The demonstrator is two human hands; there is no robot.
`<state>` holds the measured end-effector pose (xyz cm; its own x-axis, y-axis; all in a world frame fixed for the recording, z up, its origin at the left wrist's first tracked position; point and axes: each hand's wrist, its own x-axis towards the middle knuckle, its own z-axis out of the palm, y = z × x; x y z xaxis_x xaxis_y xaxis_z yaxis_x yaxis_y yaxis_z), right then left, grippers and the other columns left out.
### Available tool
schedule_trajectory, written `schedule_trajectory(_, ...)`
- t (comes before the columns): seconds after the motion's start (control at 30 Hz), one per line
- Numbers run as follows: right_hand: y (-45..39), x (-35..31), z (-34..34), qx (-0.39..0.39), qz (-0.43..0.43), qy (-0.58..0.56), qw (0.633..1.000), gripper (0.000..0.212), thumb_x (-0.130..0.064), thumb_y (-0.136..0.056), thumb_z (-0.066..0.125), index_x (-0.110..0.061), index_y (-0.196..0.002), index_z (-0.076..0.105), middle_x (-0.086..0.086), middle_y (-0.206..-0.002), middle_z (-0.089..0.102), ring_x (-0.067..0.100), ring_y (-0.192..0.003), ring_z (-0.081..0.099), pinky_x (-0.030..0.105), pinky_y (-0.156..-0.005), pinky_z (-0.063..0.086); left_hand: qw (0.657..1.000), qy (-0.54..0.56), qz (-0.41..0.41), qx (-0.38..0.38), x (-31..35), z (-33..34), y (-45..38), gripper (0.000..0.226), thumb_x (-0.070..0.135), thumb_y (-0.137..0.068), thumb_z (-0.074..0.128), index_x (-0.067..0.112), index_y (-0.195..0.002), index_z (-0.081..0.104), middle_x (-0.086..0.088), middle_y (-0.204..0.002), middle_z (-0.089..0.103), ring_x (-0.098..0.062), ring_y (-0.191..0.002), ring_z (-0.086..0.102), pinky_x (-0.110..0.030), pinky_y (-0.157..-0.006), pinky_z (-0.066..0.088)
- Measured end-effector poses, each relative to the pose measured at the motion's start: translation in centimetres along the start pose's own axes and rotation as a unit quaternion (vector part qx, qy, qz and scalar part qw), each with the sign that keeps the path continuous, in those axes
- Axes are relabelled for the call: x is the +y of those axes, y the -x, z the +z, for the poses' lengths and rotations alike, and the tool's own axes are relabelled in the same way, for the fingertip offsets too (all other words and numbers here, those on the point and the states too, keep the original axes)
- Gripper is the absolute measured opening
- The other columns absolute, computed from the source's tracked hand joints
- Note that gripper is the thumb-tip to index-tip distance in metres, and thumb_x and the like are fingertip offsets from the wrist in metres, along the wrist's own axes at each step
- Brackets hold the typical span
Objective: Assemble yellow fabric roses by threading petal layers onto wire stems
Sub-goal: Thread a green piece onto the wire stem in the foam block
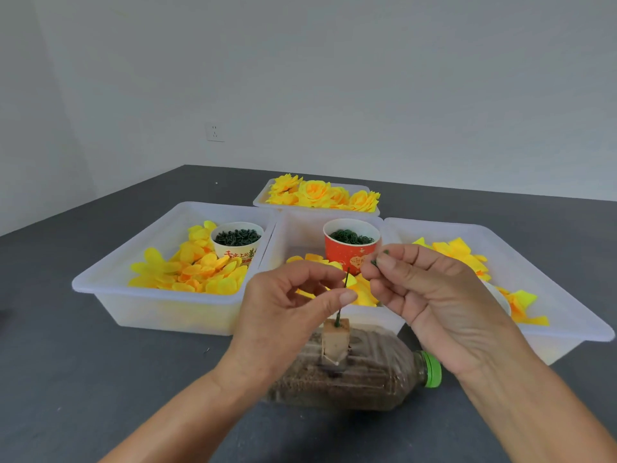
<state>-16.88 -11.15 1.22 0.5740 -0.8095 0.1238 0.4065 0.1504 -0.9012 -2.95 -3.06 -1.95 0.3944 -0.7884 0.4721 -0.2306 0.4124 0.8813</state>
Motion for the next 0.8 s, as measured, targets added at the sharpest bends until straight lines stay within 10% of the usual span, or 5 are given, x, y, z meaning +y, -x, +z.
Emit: schedule_trajectory(0.8, -0.5, 1.0, 0.5, 0.045, 0.009, 0.042, 0.998, 0.010, -0.017, -0.056, 0.070, -0.015, -0.066, 0.073, 0.001, -0.067, 0.069, 0.007, -0.054, 0.062, 0.017, -0.046, 0.048, 0.999, -0.018, 0.038, -0.023, -0.8, 0.4, -2.0, 0.013, 0.004, -0.076, 0.072, 0.016, -0.071, 0.069, 0.007, -0.059, 0.064, -0.004, -0.055, 0.054, -0.017, -0.055, 0.046)
